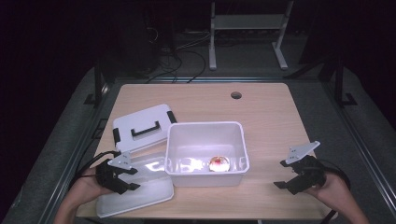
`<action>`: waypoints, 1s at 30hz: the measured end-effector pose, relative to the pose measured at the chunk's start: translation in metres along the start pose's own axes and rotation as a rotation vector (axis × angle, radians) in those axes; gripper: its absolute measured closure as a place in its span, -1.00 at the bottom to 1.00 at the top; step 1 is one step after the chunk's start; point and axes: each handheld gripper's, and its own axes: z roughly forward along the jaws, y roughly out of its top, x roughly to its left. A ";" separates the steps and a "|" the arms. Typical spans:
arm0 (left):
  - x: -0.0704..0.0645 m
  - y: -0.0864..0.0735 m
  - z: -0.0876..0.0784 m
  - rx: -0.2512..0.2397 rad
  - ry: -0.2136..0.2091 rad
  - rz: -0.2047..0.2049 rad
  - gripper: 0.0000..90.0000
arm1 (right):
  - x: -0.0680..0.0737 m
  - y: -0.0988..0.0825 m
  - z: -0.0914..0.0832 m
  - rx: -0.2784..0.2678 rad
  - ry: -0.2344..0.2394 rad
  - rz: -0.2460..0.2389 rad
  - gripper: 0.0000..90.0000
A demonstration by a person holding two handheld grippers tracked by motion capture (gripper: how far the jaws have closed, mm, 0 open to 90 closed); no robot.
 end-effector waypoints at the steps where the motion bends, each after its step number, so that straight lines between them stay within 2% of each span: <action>1: 0.000 0.000 0.001 0.011 -0.001 0.004 0.06 | 0.001 -0.002 0.001 0.000 -0.002 0.003 -0.52; 5: 0.003 -0.001 0.005 0.046 -0.004 0.006 0.23 | 0.003 -0.009 0.004 -0.009 -0.008 0.015 -0.52; 10: 0.006 -0.003 0.011 0.089 0.001 -0.017 0.39 | 0.006 -0.016 0.005 -0.020 -0.015 0.030 -0.52; 13: 0.008 -0.003 0.013 0.084 -0.013 -0.021 0.49 | 0.008 -0.021 0.008 -0.021 -0.022 0.033 -0.52; 16: 0.009 -0.003 0.015 0.091 -0.037 -0.010 0.71 | 0.010 -0.025 0.010 -0.020 -0.021 0.039 -0.52; 21: 0.012 -0.003 0.016 0.102 -0.038 -0.011 0.95 | 0.013 -0.030 0.012 -0.034 -0.027 0.050 -0.52; 30: 0.013 -0.001 0.016 0.113 -0.051 -0.011 0.98 | 0.017 -0.038 0.011 -0.051 -0.043 0.053 -0.52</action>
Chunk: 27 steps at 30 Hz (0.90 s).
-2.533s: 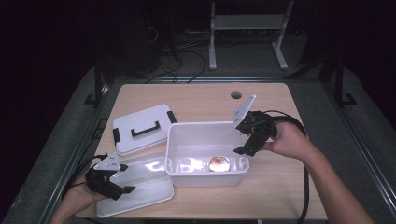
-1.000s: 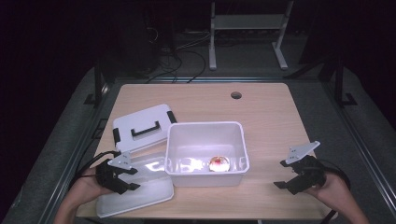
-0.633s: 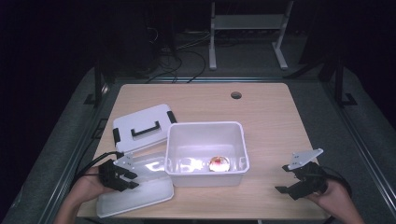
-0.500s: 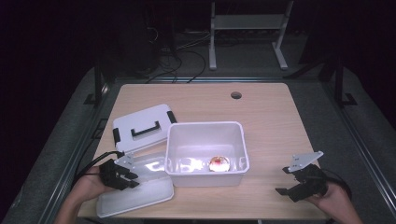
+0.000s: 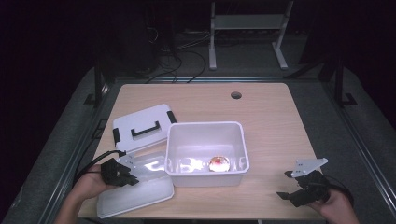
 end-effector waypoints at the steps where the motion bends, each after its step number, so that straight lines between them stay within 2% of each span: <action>1: 0.000 0.000 0.000 0.000 0.000 0.003 0.98 | 0.001 -0.001 0.000 -0.001 -0.001 0.003 -0.53; 7: -0.003 -0.002 -0.005 -0.016 -0.007 0.006 0.98 | 0.004 -0.004 0.005 0.001 0.000 0.012 -0.54; 12: -0.006 -0.006 -0.018 -0.035 0.013 0.012 0.98 | 0.005 -0.007 0.006 0.001 -0.001 0.011 -0.55; 20: -0.011 -0.019 -0.050 -0.051 0.039 0.009 0.98 | 0.006 -0.010 0.004 -0.013 -0.011 0.027 -0.58; 27: -0.014 -0.020 -0.085 -0.080 0.080 0.022 0.98 | 0.009 -0.009 0.010 0.008 -0.001 0.018 -0.59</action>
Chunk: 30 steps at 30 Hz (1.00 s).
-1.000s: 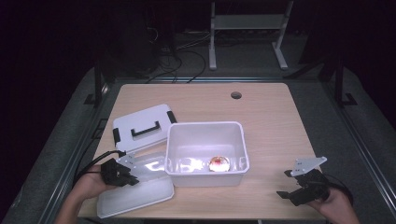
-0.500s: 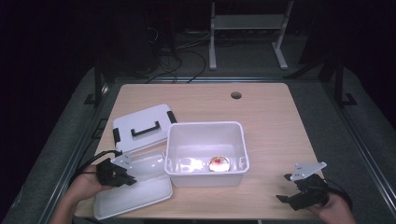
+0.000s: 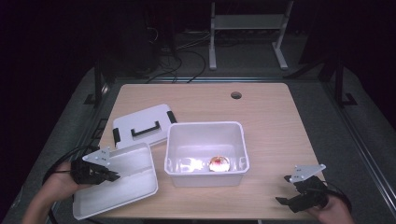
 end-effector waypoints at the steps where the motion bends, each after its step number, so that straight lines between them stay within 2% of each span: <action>1: 0.000 0.001 -0.005 -0.005 0.000 0.000 0.98 | 0.000 0.000 0.000 0.003 -0.001 0.001 -0.59; 9: 0.004 0.021 -0.036 -0.005 0.020 0.027 0.98 | 0.002 0.000 0.000 0.000 -0.004 0.001 -0.60; 12: 0.003 0.035 -0.043 -0.001 0.032 0.059 0.98 | 0.002 -0.001 0.000 0.001 -0.007 0.001 -0.62; 19: 0.002 0.073 -0.057 -0.034 0.033 0.119 0.98 | 0.004 -0.002 0.002 0.009 -0.009 -0.005 -0.62; 24: 0.004 0.096 -0.061 -0.034 0.025 0.141 0.98 | 0.003 -0.002 0.000 0.001 -0.019 -0.007 -0.62; 30: 0.009 0.118 -0.055 -0.017 0.004 0.158 0.98 | 0.002 -0.005 -0.002 0.000 -0.025 0.000 -0.62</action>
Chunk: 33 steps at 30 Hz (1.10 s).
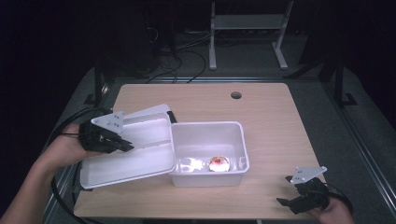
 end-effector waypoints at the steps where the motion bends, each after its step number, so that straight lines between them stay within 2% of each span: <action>1: 0.000 0.003 0.002 0.003 -0.004 0.003 0.98 | 0.000 0.000 0.000 -0.001 0.000 0.001 -0.62; 9: 0.005 0.030 0.019 0.017 -0.036 0.031 0.98 | 0.002 0.002 0.002 -0.003 0.008 -0.010 -0.62; 17: 0.017 0.064 0.036 -0.030 -0.085 0.051 0.98 | 0.000 0.002 -0.003 -0.025 0.007 0.002 -0.62; 26: 0.020 0.103 0.066 0.002 -0.114 0.084 0.98 | -0.005 0.000 -0.006 -0.036 0.003 -0.004 -0.62; 33: 0.021 0.134 0.090 0.001 -0.136 0.107 0.98 | -0.007 -0.002 -0.007 -0.045 0.002 -0.003 -0.62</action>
